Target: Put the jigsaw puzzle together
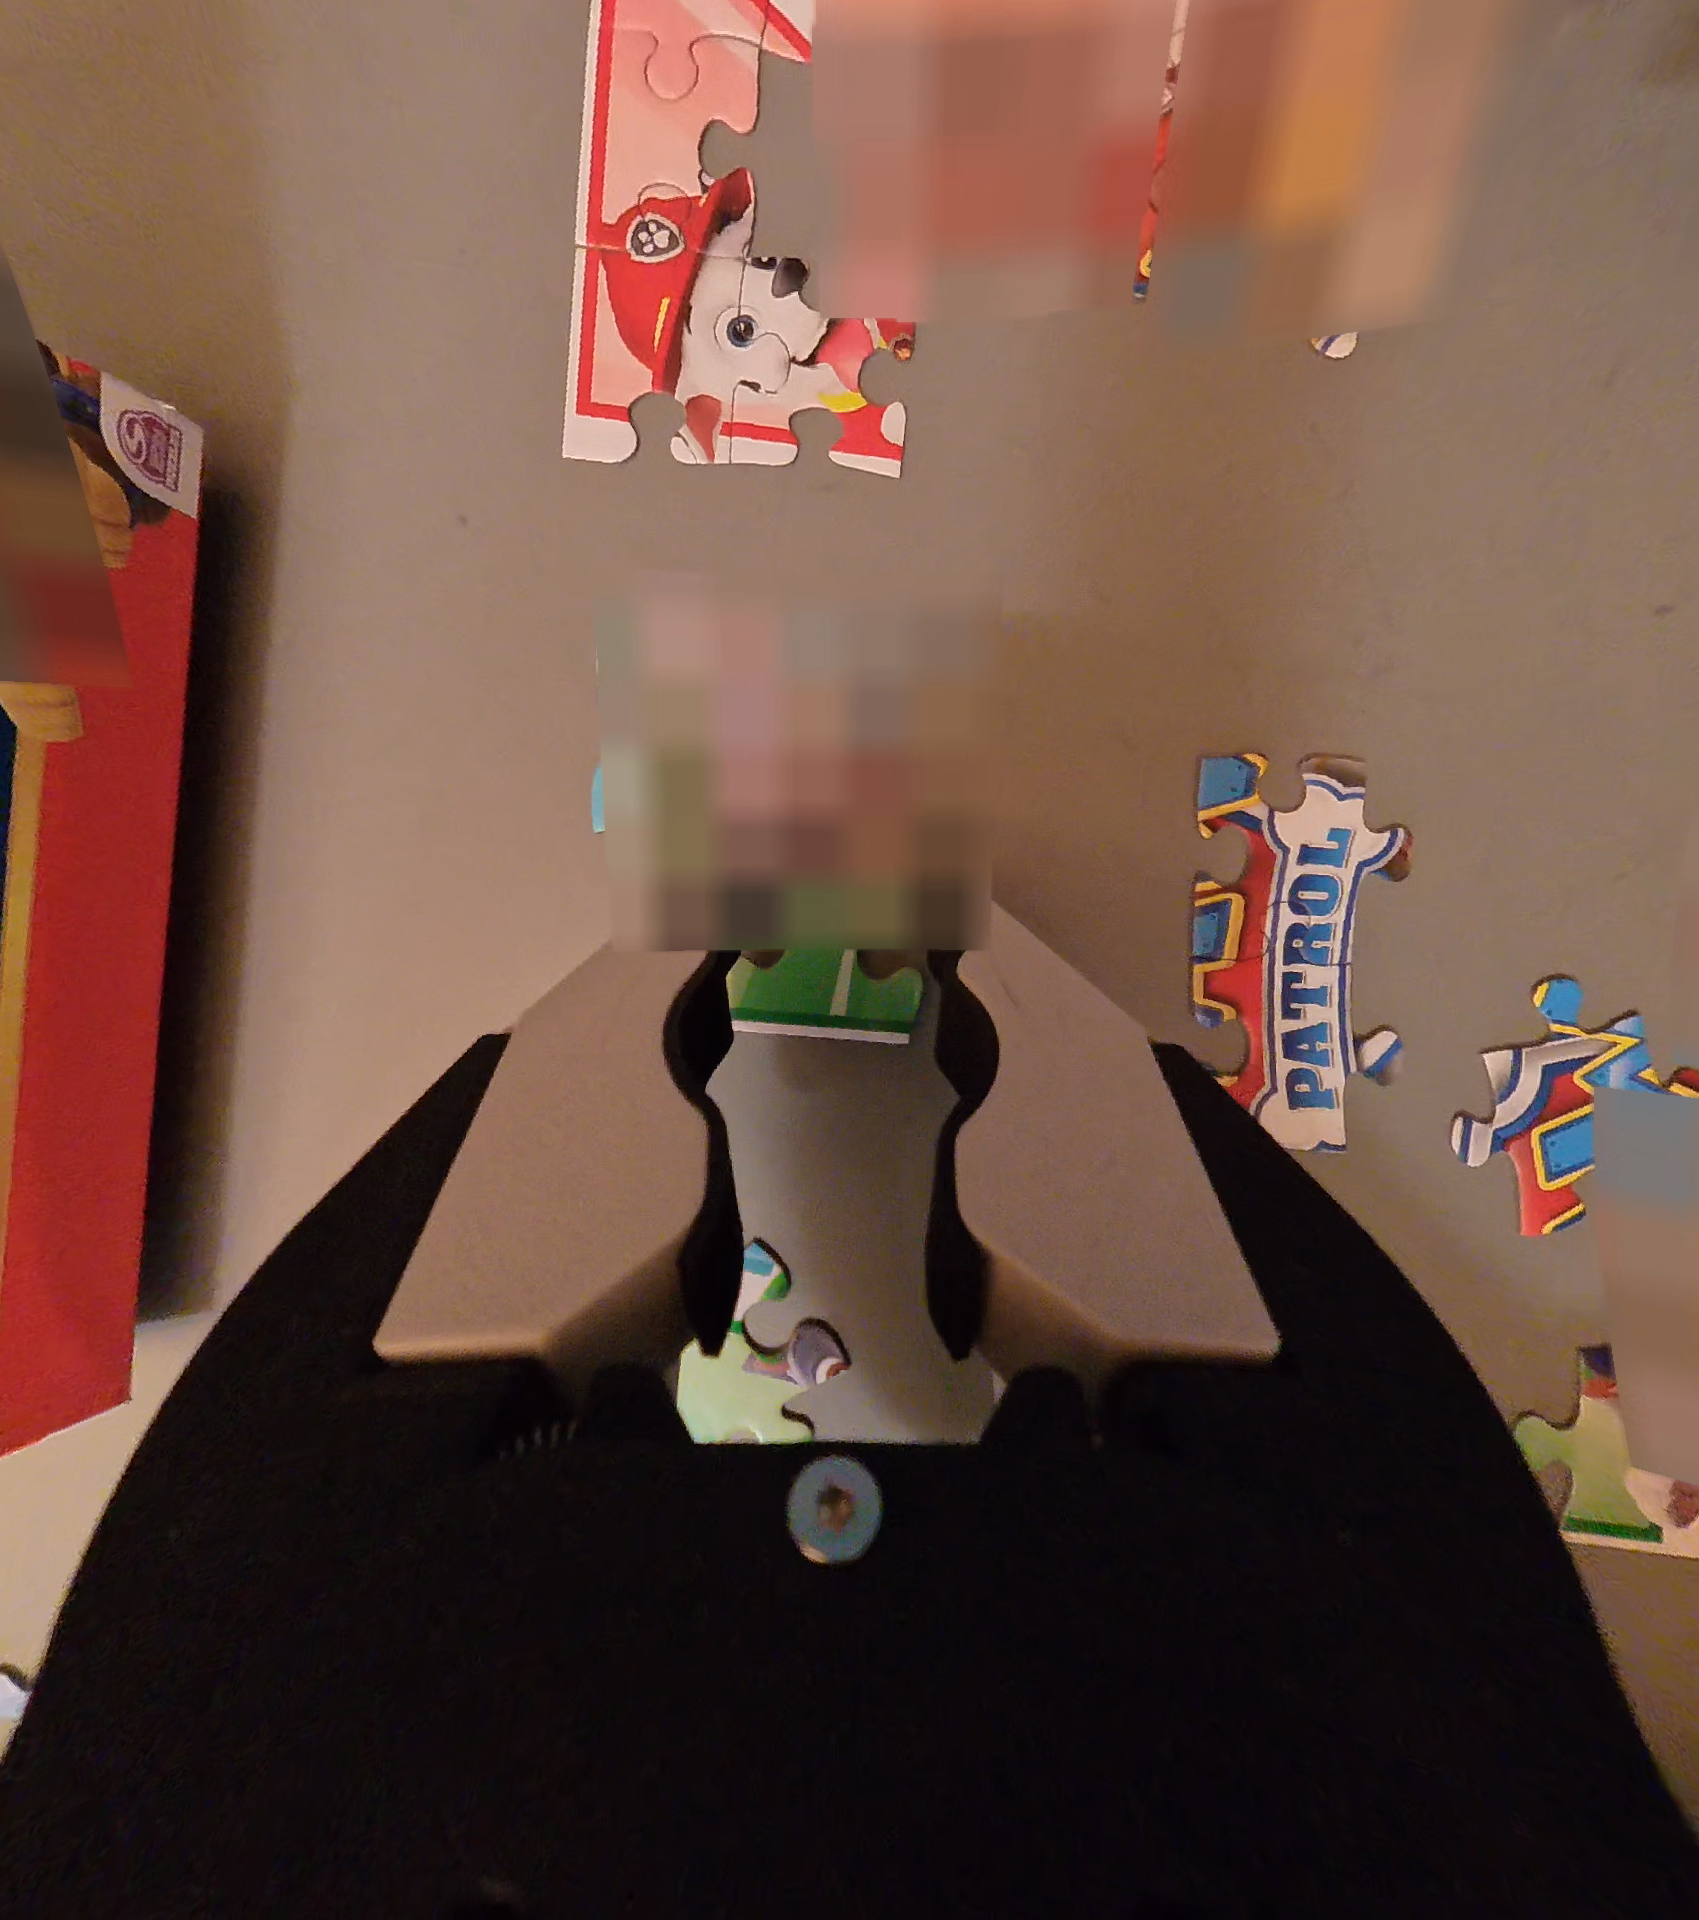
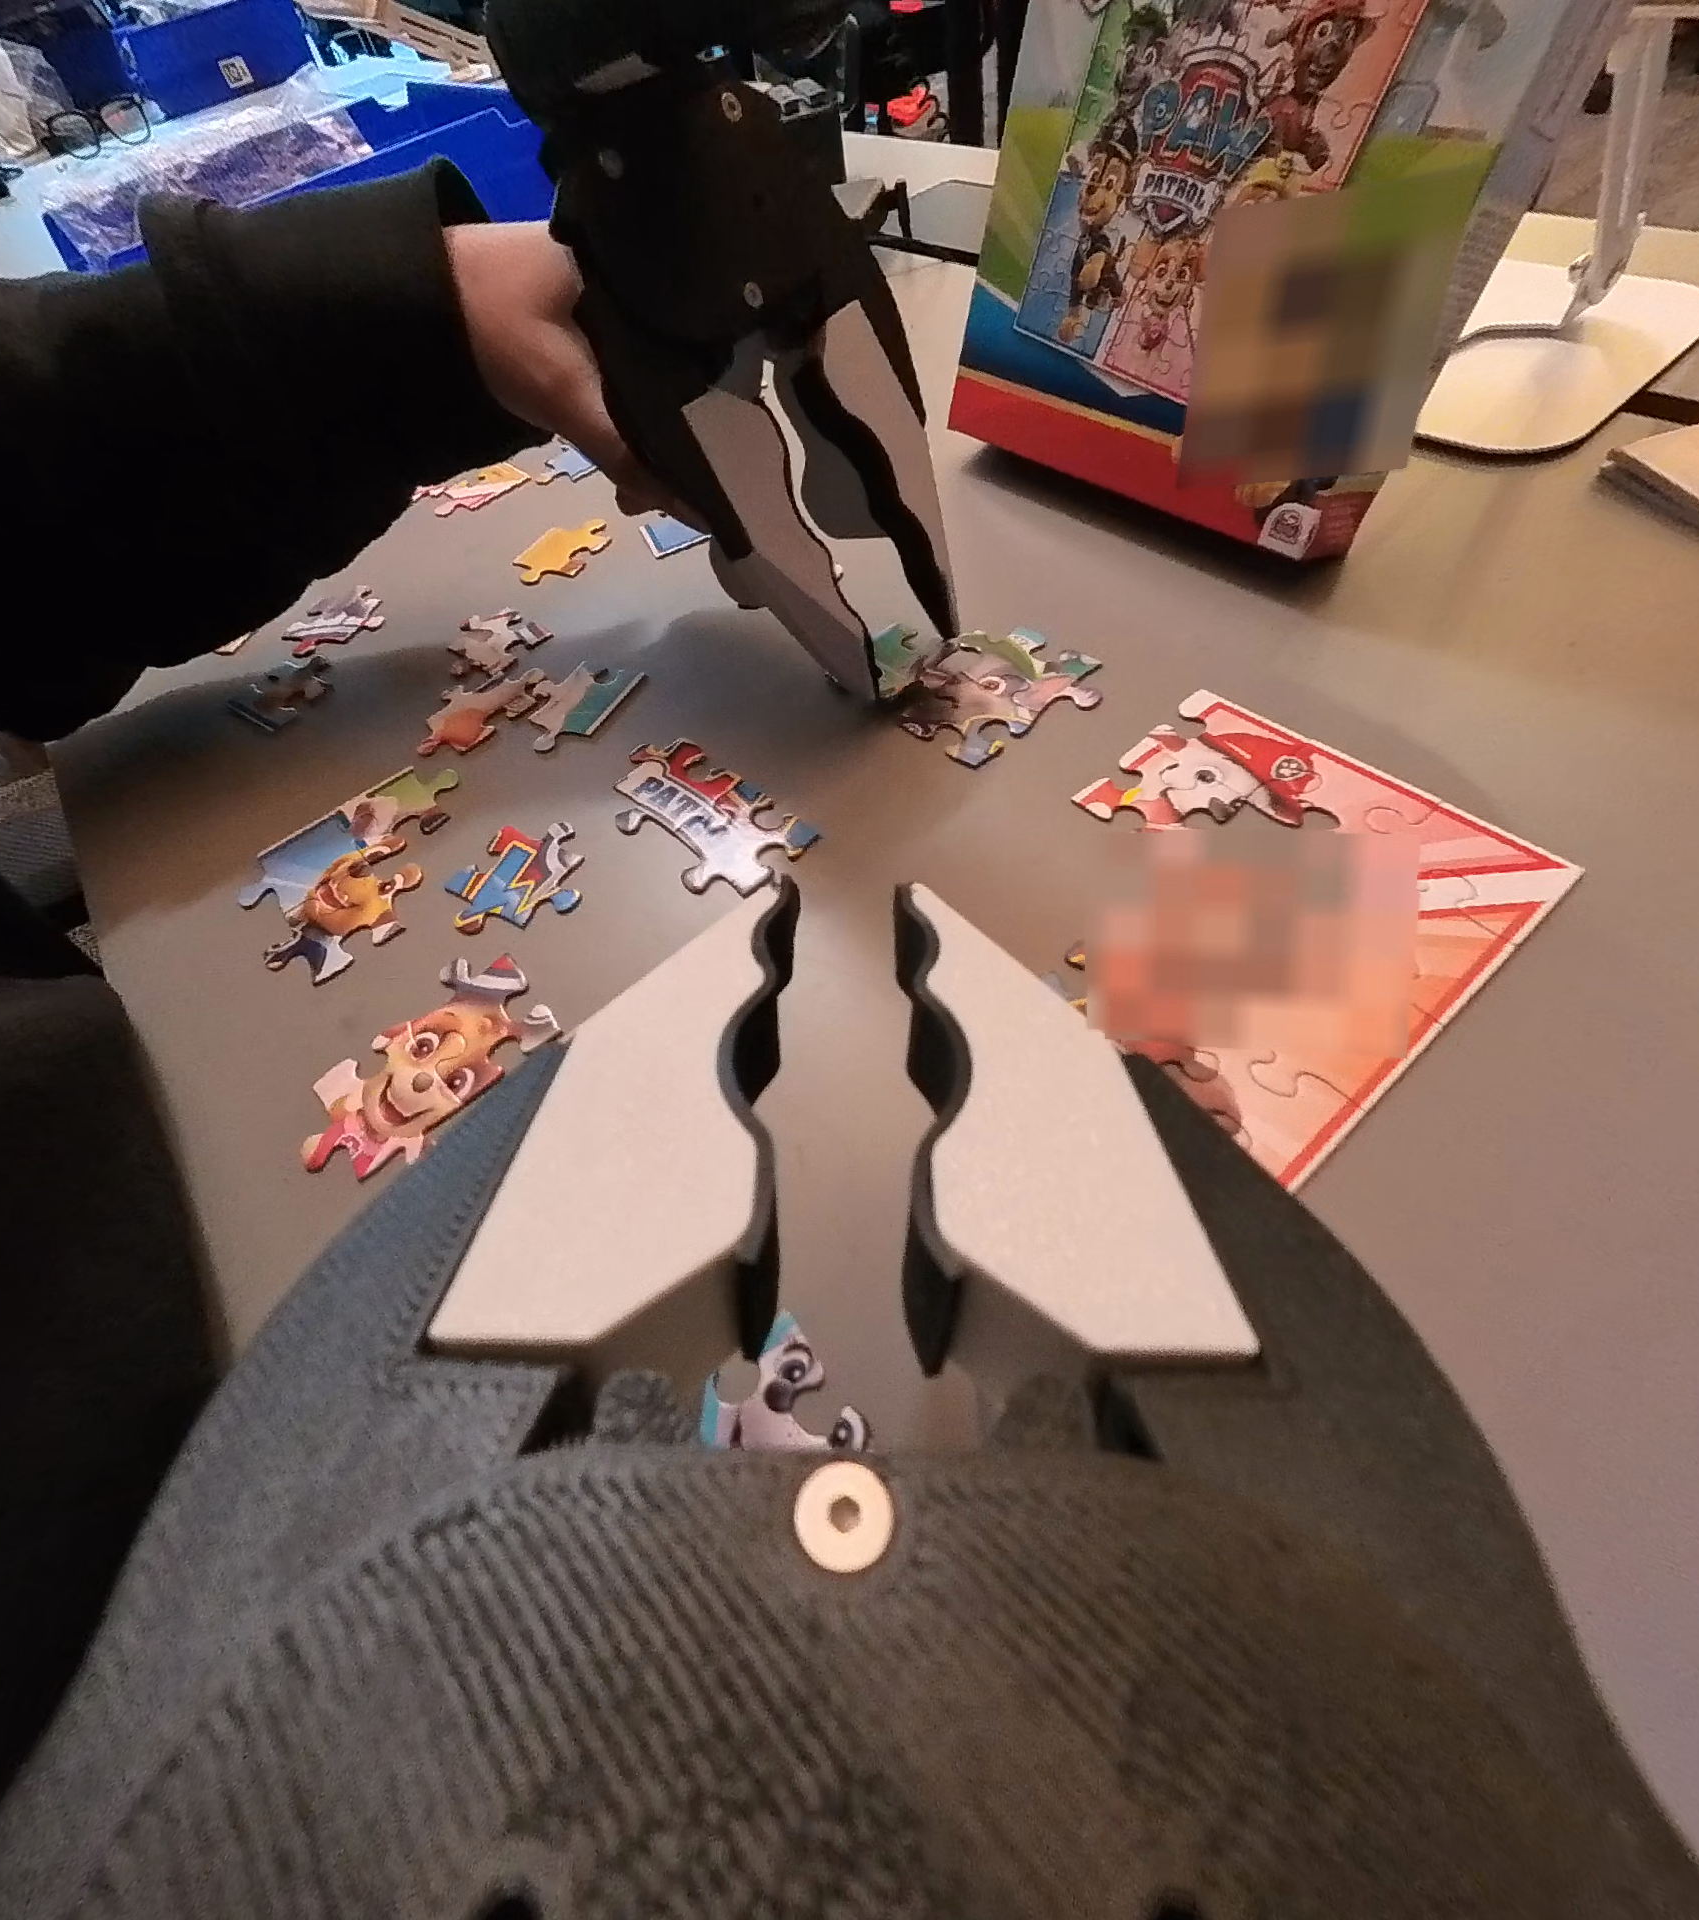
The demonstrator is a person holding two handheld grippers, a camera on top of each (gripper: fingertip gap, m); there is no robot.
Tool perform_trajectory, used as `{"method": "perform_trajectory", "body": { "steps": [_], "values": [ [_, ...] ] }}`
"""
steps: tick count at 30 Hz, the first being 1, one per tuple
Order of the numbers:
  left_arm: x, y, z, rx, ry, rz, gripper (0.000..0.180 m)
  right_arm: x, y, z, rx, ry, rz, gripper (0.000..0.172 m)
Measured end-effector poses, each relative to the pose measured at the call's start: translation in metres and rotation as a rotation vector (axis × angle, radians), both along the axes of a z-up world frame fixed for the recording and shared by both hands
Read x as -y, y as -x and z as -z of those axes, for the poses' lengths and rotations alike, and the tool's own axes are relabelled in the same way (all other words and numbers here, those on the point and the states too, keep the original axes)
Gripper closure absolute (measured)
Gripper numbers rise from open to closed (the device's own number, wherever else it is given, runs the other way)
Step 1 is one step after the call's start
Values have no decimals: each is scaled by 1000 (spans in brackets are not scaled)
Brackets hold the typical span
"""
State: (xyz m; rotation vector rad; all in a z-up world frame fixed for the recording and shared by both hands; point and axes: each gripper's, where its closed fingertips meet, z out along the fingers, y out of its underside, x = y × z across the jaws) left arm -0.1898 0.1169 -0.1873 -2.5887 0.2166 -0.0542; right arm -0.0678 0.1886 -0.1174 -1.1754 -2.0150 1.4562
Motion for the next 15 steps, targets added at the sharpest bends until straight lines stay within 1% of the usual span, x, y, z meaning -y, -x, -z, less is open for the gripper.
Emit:
{"method": "perform_trajectory", "body": {
  "steps": [15],
  "values": [
    [-1,1,1,-8,4,-10,146,0,3,0,-1,2,-7,155]
  ]
}}
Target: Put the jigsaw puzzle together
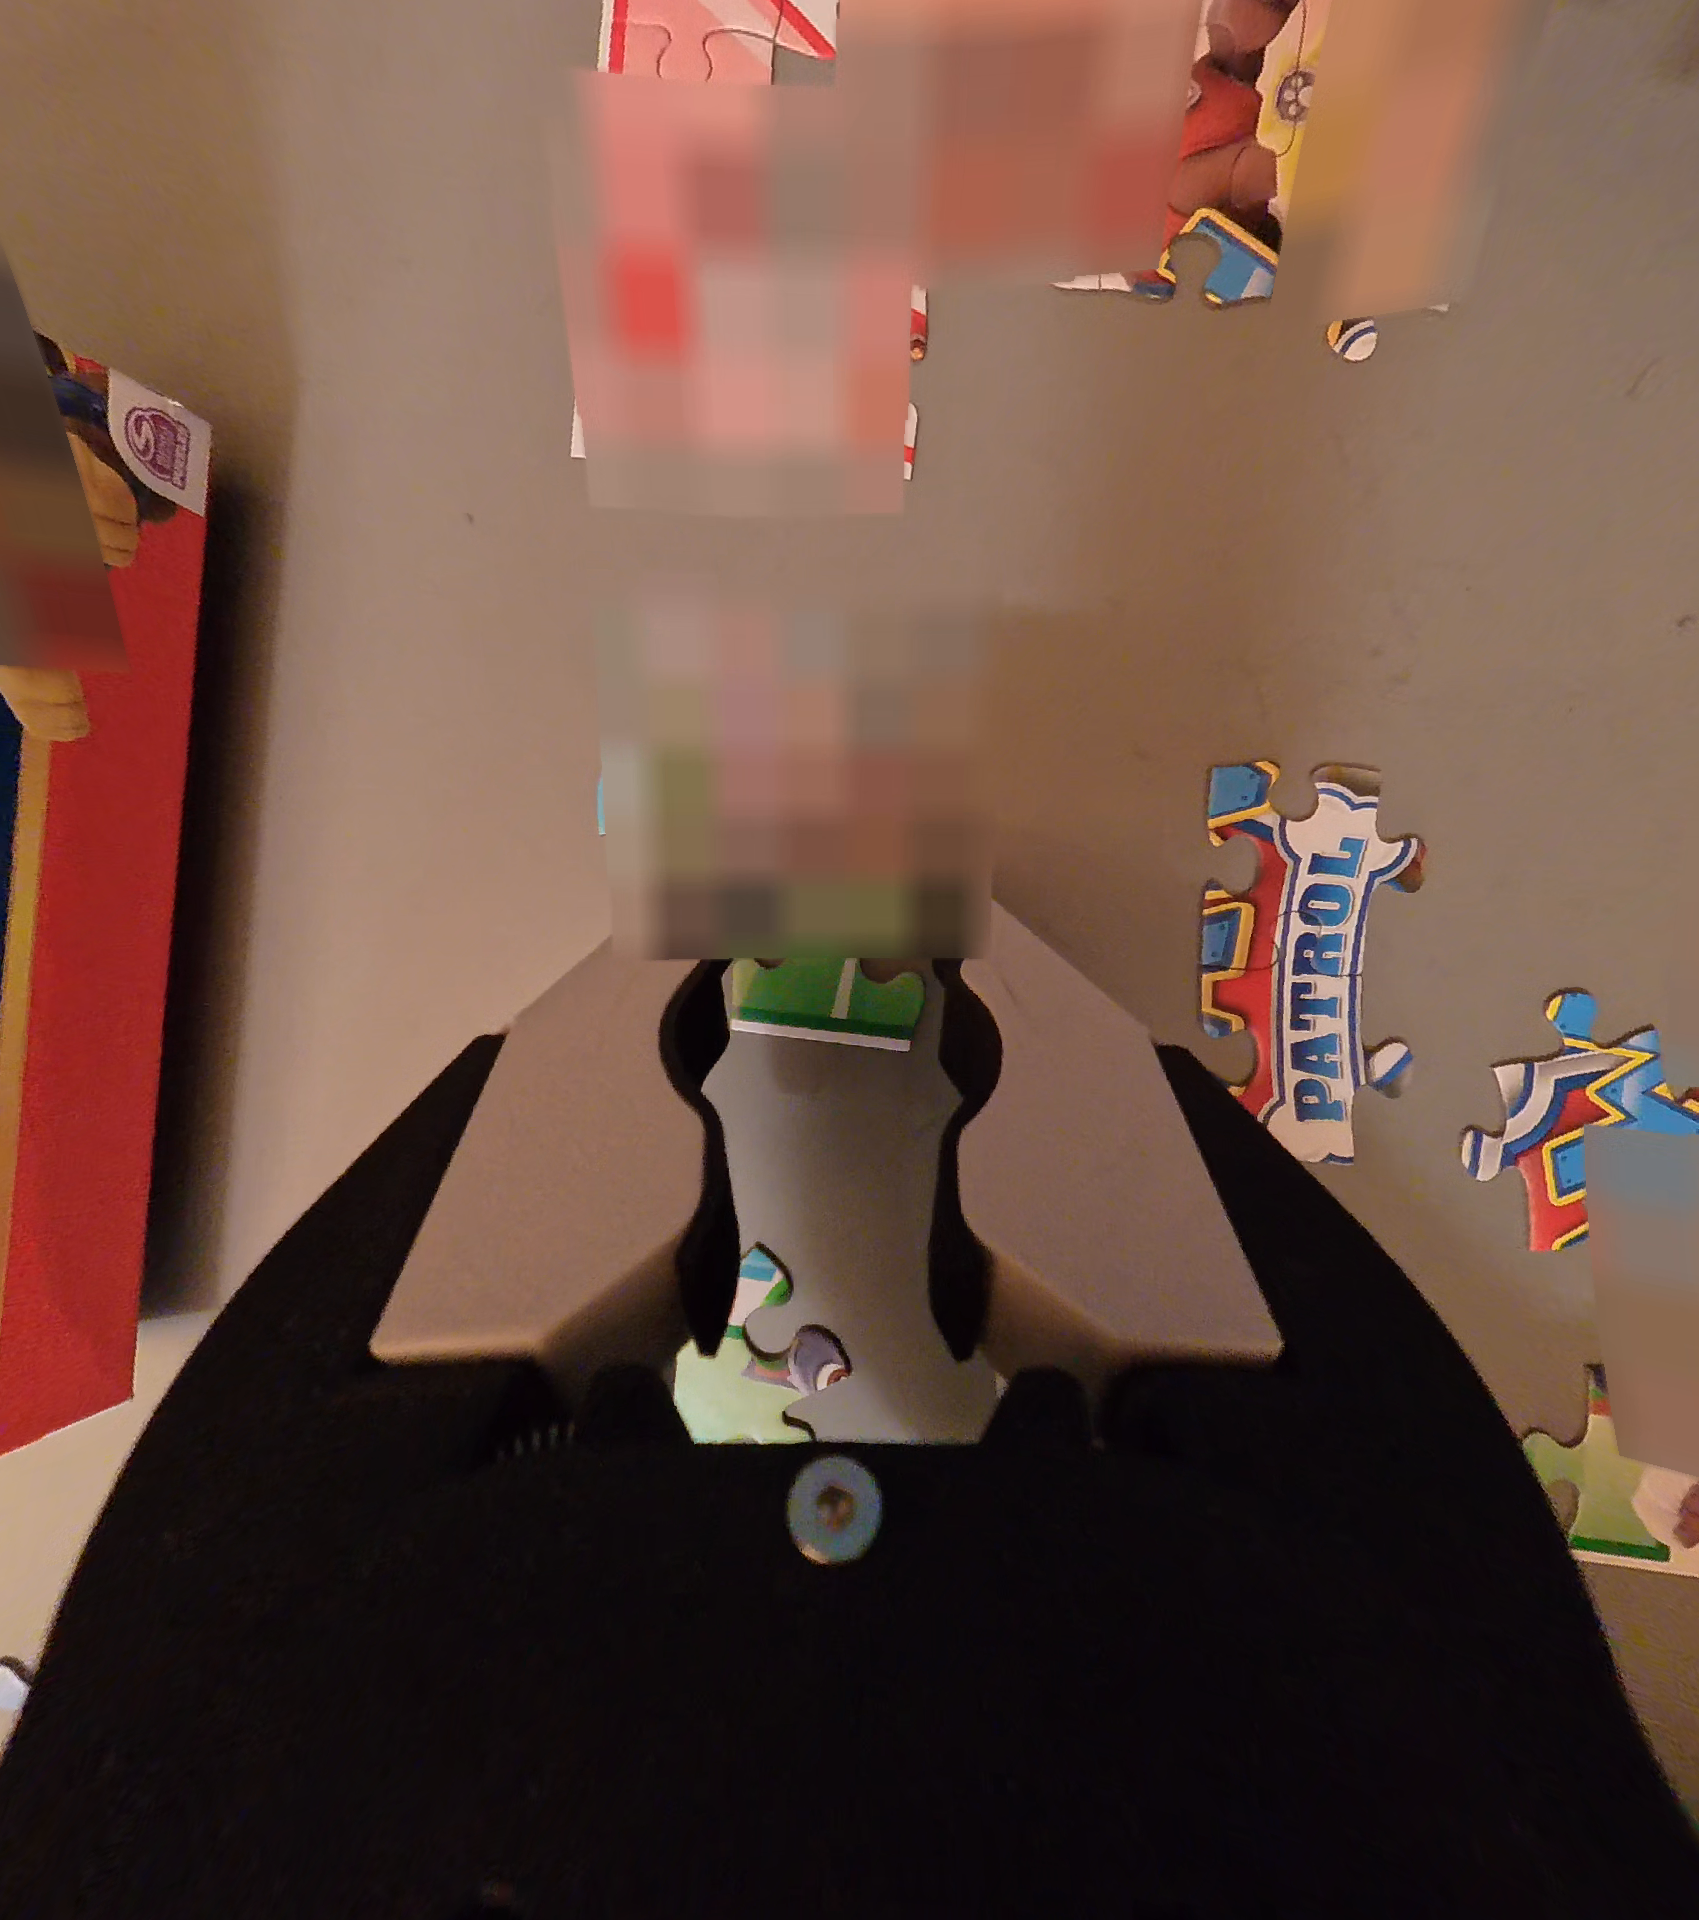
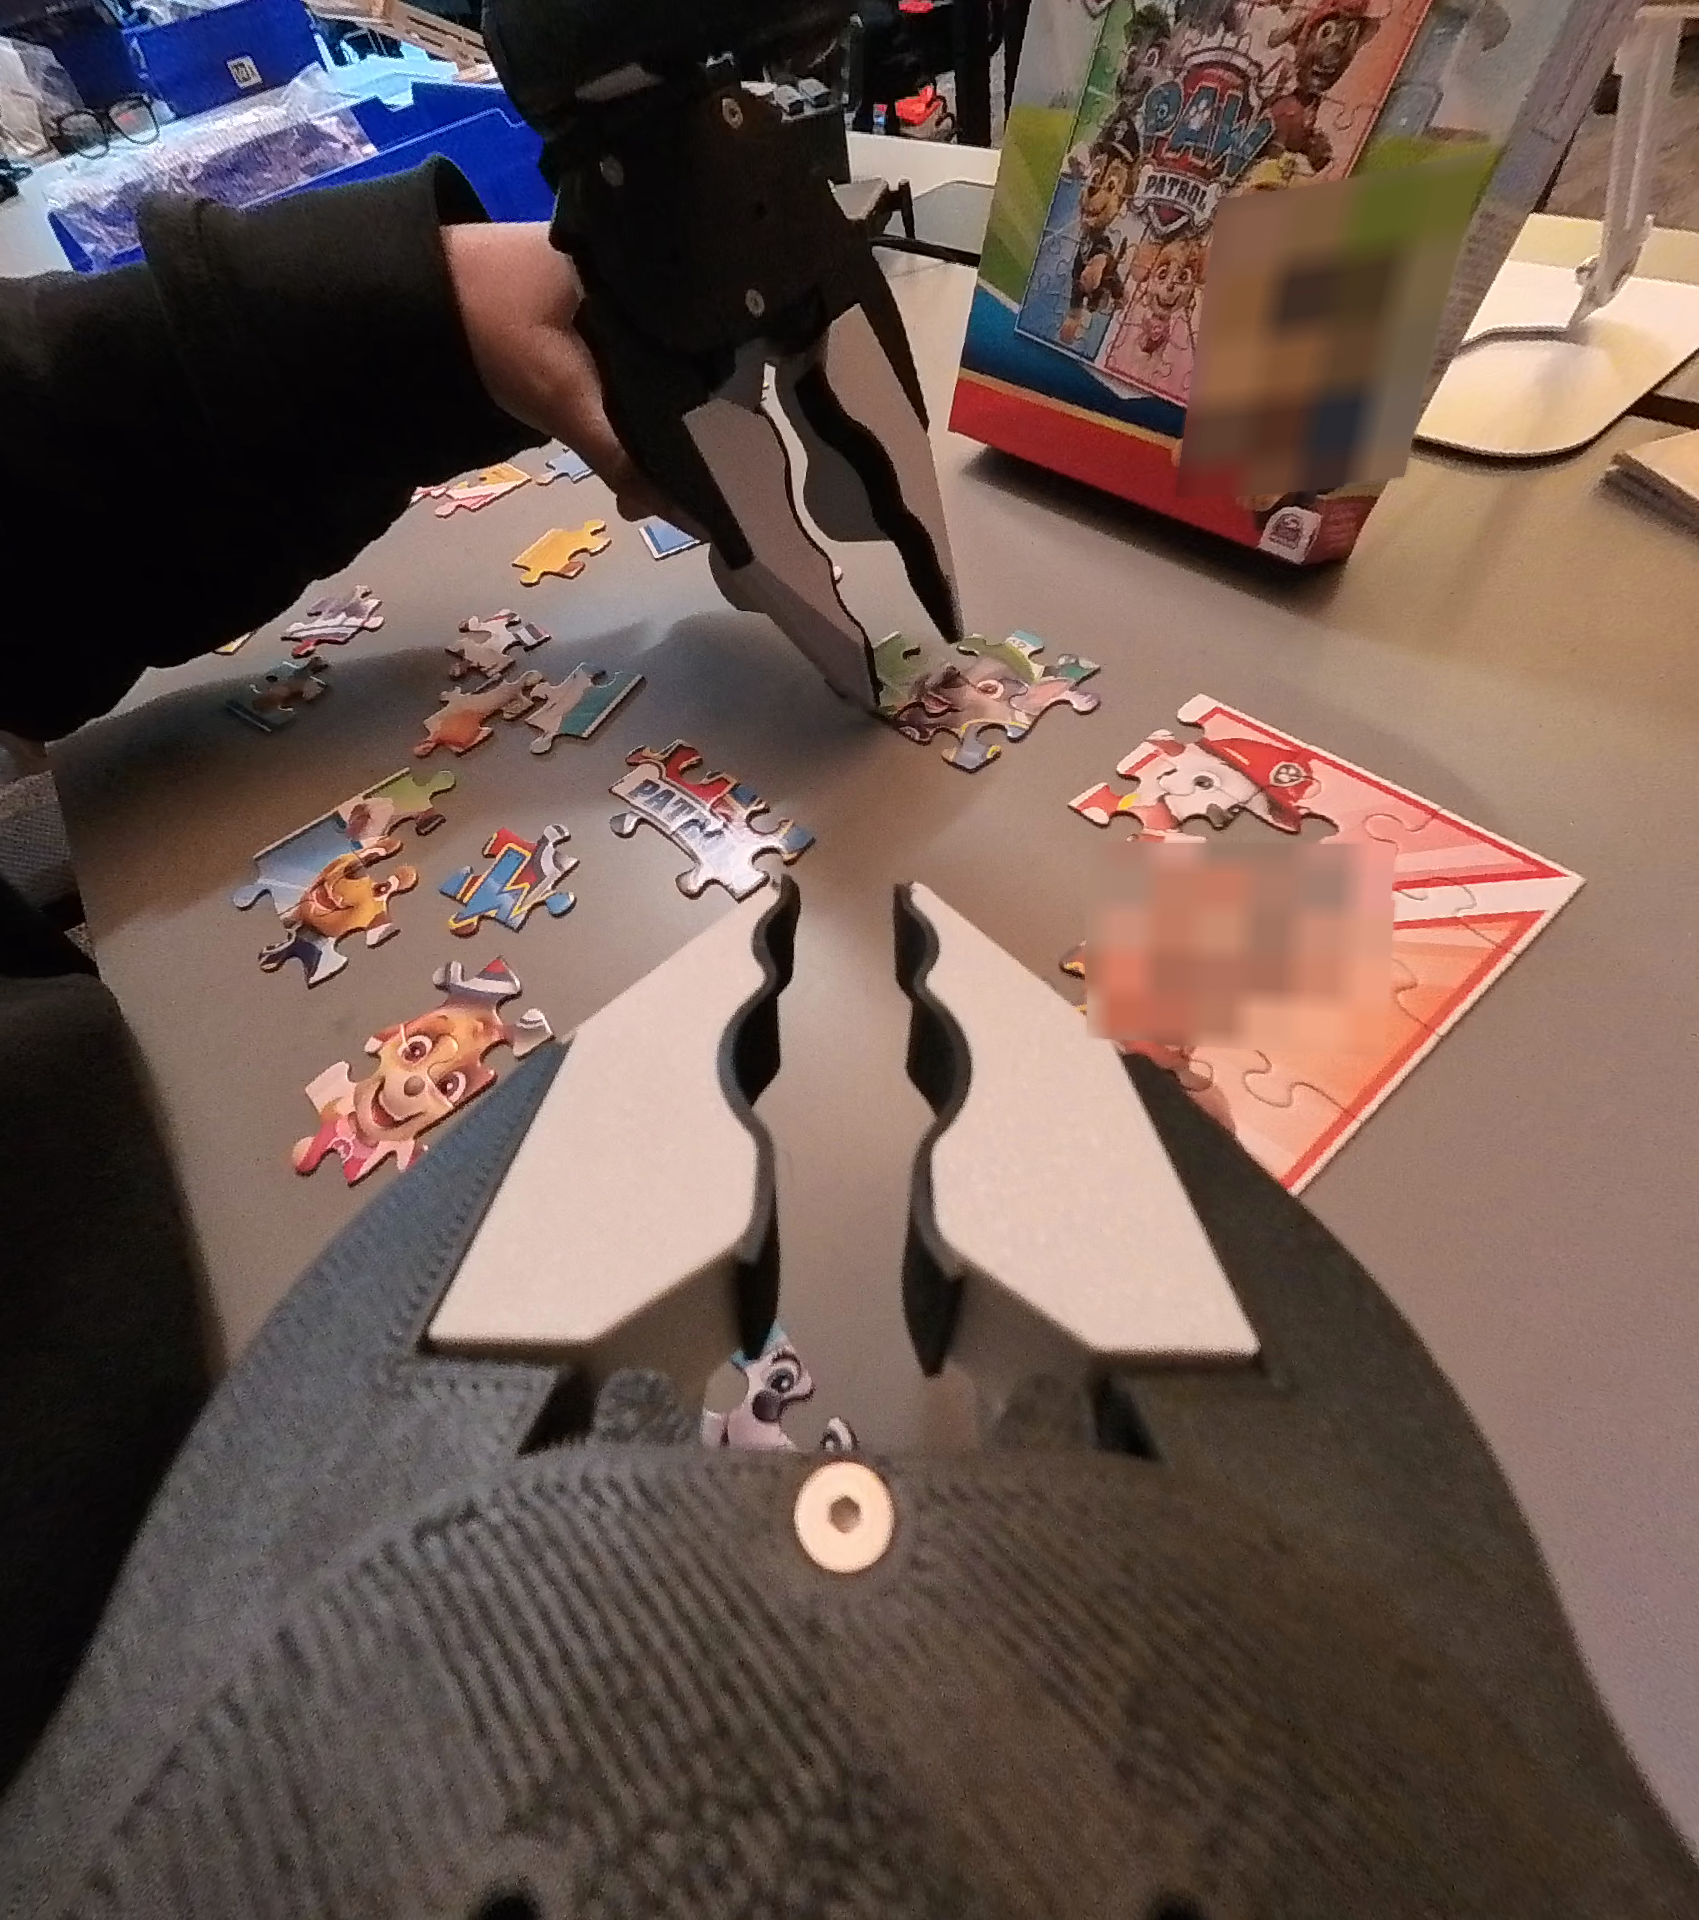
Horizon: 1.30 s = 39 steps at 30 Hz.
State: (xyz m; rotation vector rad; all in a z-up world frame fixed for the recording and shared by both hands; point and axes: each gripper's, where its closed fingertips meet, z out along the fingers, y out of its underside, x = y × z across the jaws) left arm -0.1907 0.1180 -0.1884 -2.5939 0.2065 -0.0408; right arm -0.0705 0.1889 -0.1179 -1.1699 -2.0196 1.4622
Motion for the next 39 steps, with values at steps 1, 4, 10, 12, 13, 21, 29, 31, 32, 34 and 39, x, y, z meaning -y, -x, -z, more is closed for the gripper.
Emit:
{"method": "perform_trajectory", "body": {
  "steps": [1,4,10,12,13,21,29,31,32,34,39],
  "values": [
    [0,1,0,0,1,-2,146,0,0,0,1,2,1,155],
    [0,1,0,-2,-3,-3,146,-1,-1,0,1,5,3,155],
    [0,2,4,-20,13,-2,147,0,-1,0,-1,5,-1,155],
    [-1,2,3,-15,7,-3,147,0,-1,0,-1,1,-1,155],
    [-2,1,1,-8,-2,-3,147,0,-1,0,0,1,-1,155],
    [-9,-2,-8,19,-53,-19,164,0,0,-1,0,10,-2,155],
    [-13,-1,0,17,-39,-30,178,1,0,2,6,7,-2,155],
    [-12,-2,2,20,-28,-28,179,0,-1,2,7,11,-1,155],
    [-12,-2,3,22,-24,-26,180,0,0,2,7,13,-1,155],
    [-12,-3,3,27,-26,-28,180,0,0,2,7,13,-2,155],
    [-12,-3,3,28,-28,-29,180,1,0,3,7,11,-6,155]
  ]
}}
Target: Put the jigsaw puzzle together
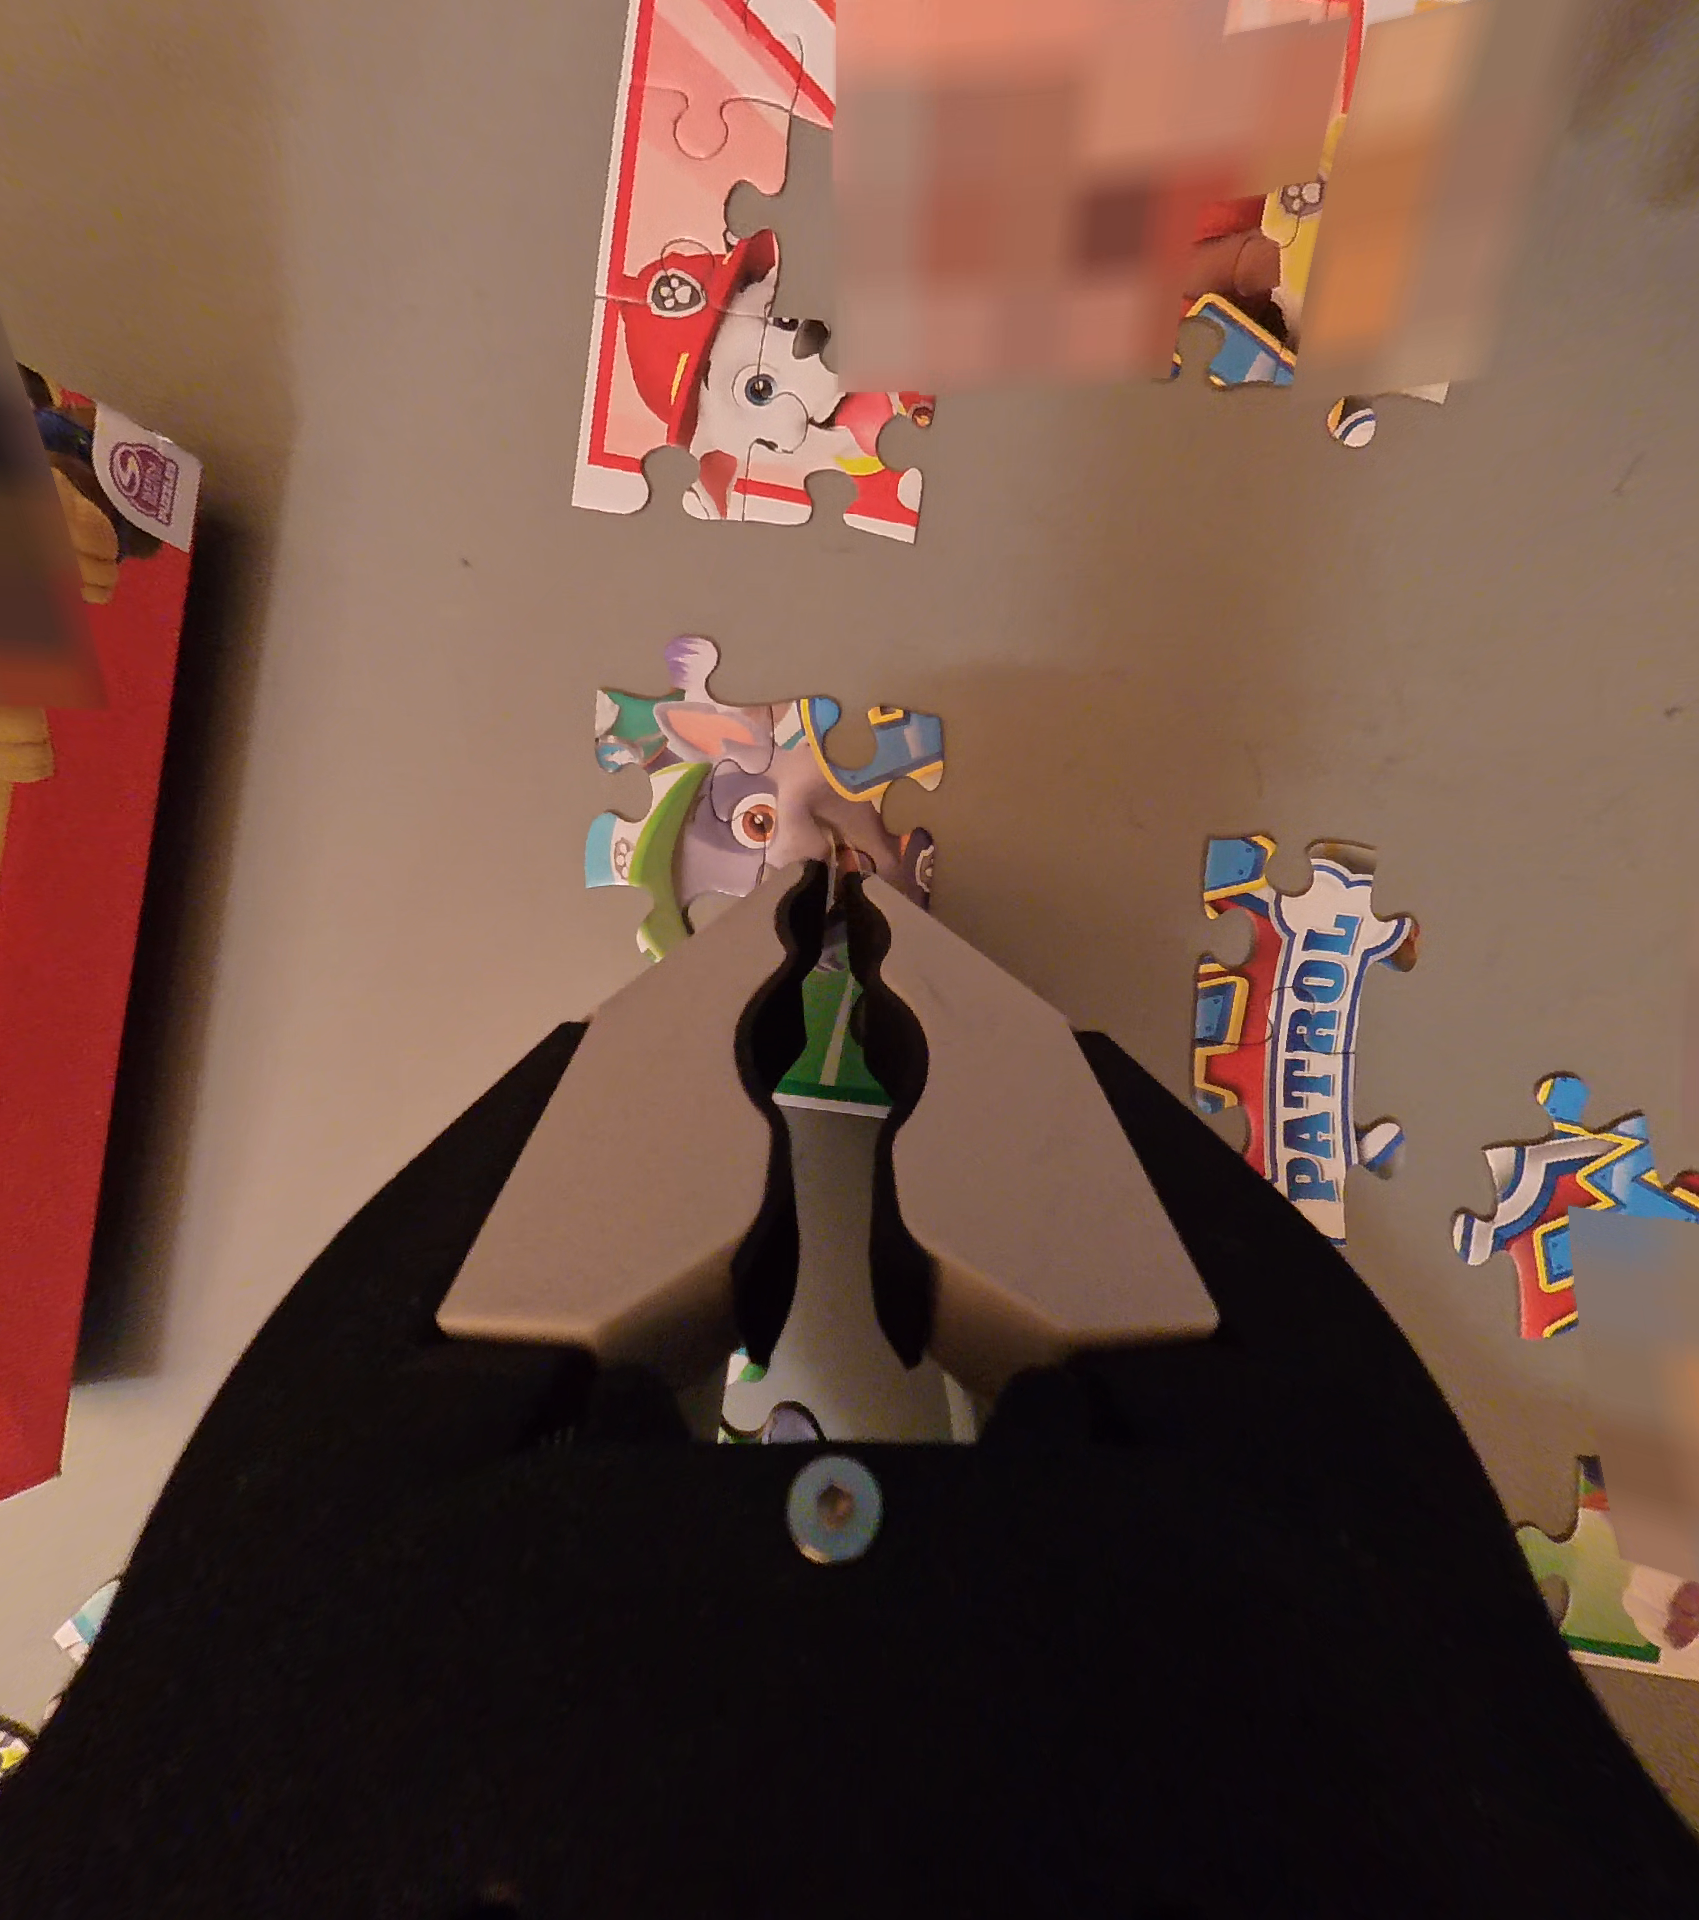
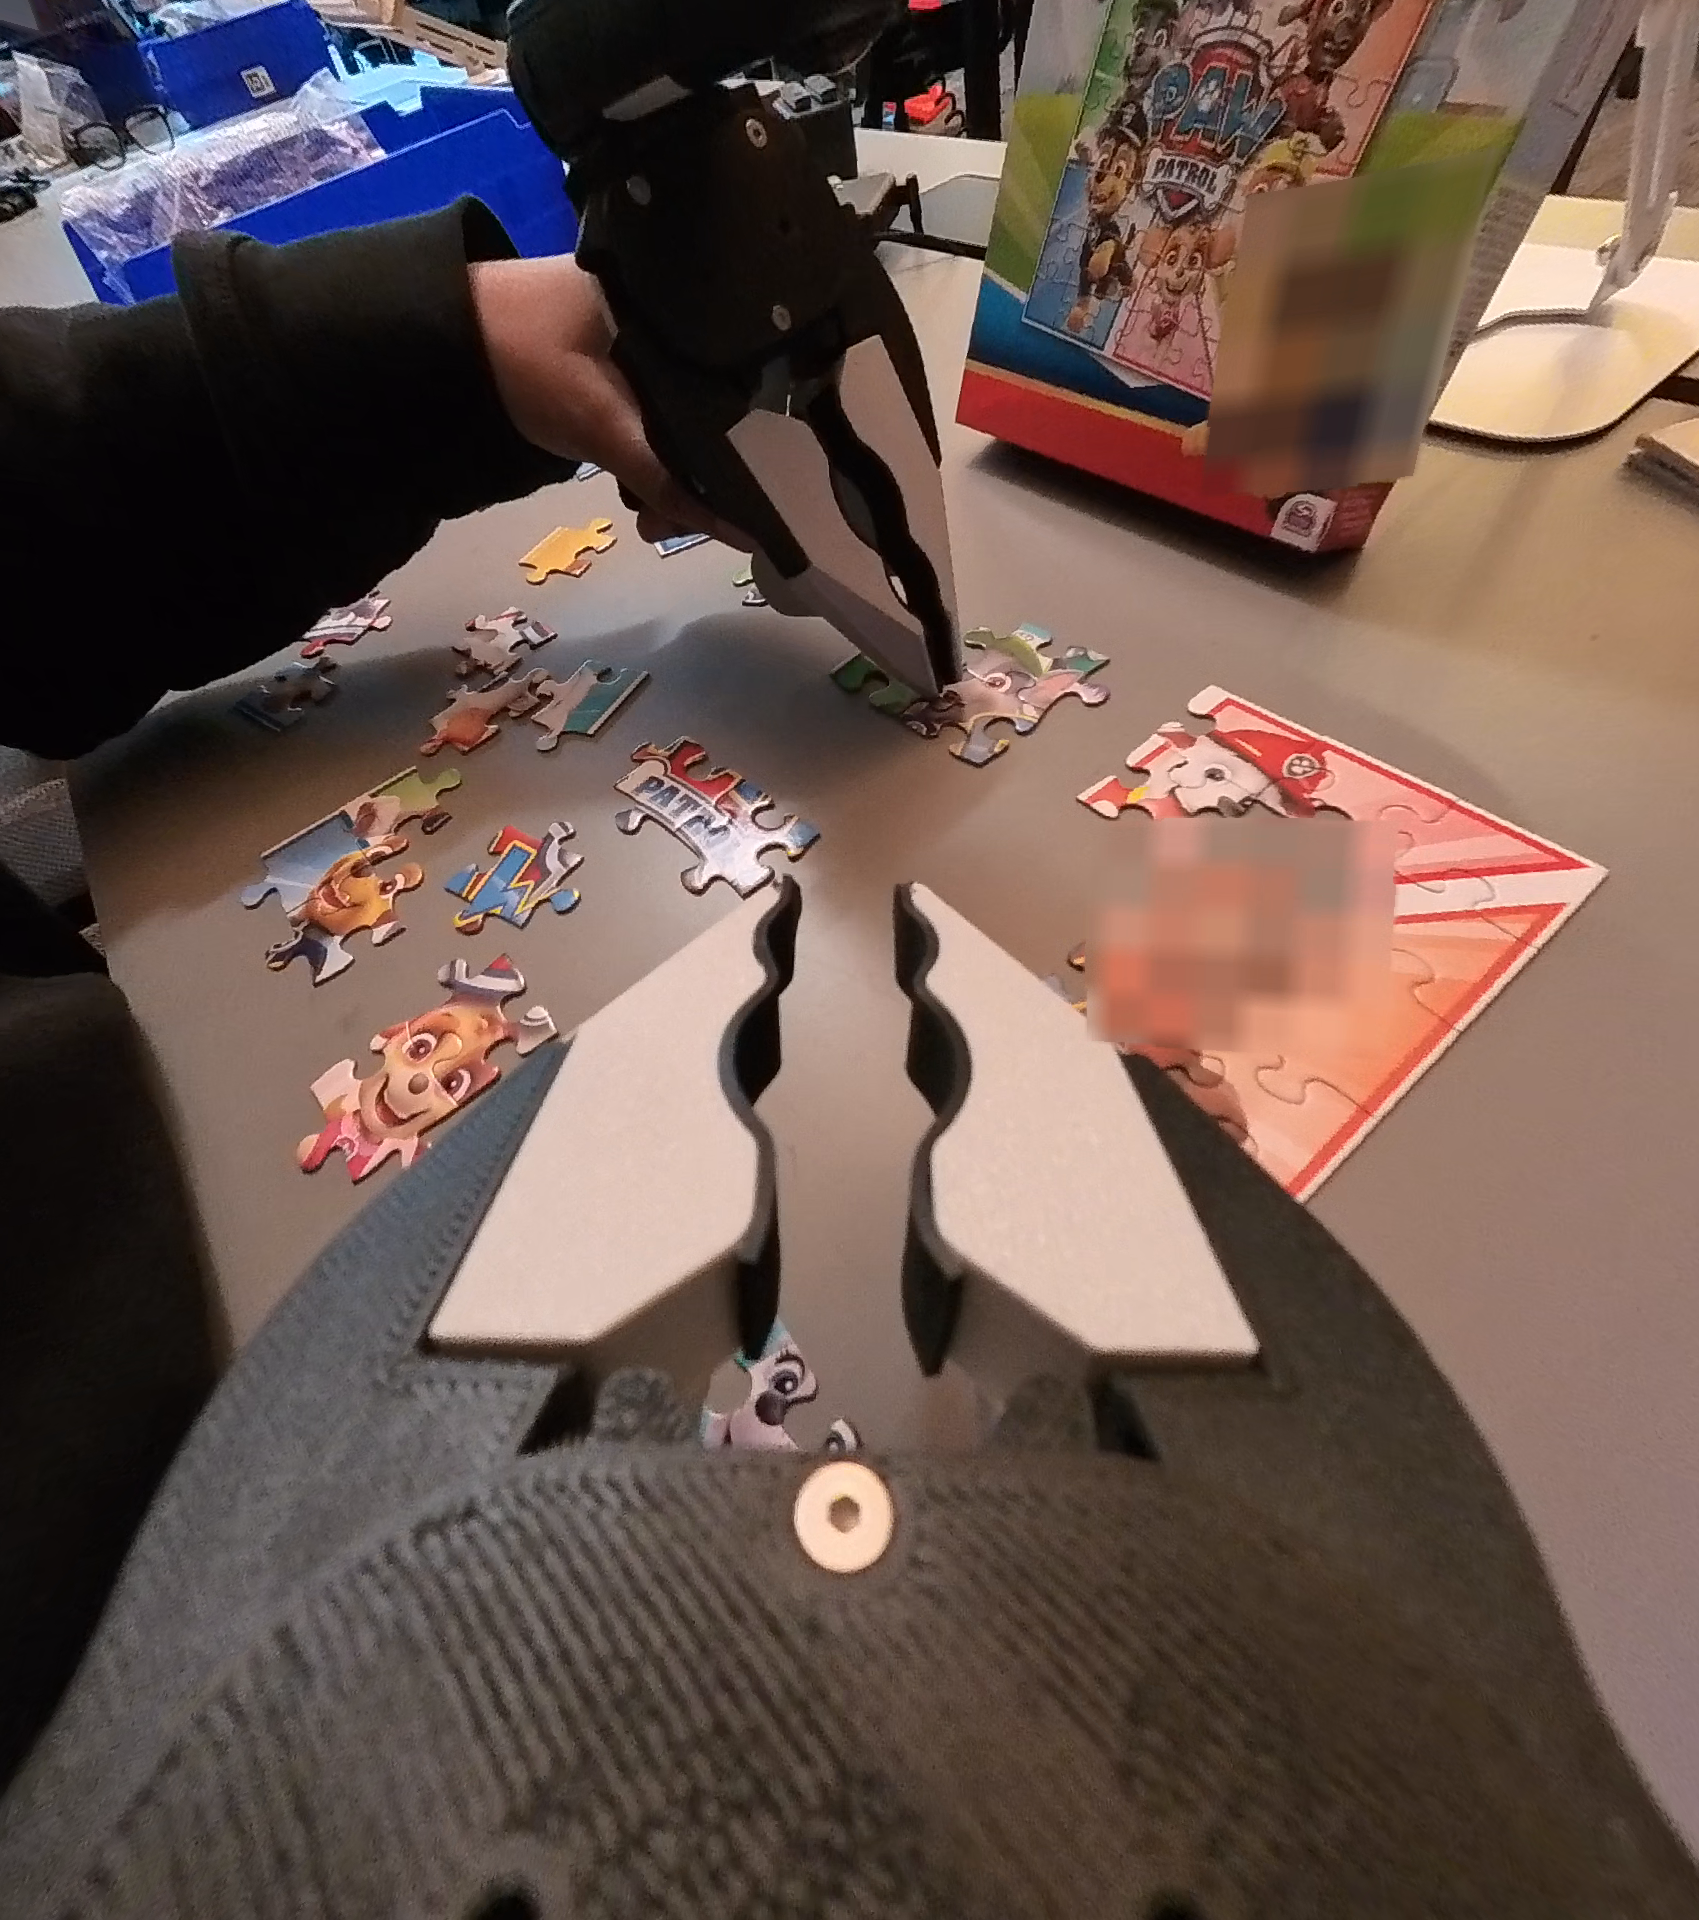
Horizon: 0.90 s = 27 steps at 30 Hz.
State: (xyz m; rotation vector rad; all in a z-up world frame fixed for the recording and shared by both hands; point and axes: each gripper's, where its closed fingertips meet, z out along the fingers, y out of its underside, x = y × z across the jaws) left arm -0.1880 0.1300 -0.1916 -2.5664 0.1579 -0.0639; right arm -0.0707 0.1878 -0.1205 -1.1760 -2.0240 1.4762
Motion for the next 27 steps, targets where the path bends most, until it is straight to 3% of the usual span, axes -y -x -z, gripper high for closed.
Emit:
{"method": "perform_trajectory", "body": {
  "steps": [15,20,27],
  "values": [
    [0,-3,1,44,17,-11,180,-1,-1,0,-2,2,3,155],
    [0,-3,1,127,23,-52,180,-1,-2,-1,-5,5,3,155],
    [1,-3,2,95,45,-75,180,1,-3,-3,-13,9,0,155]
  ]
}}
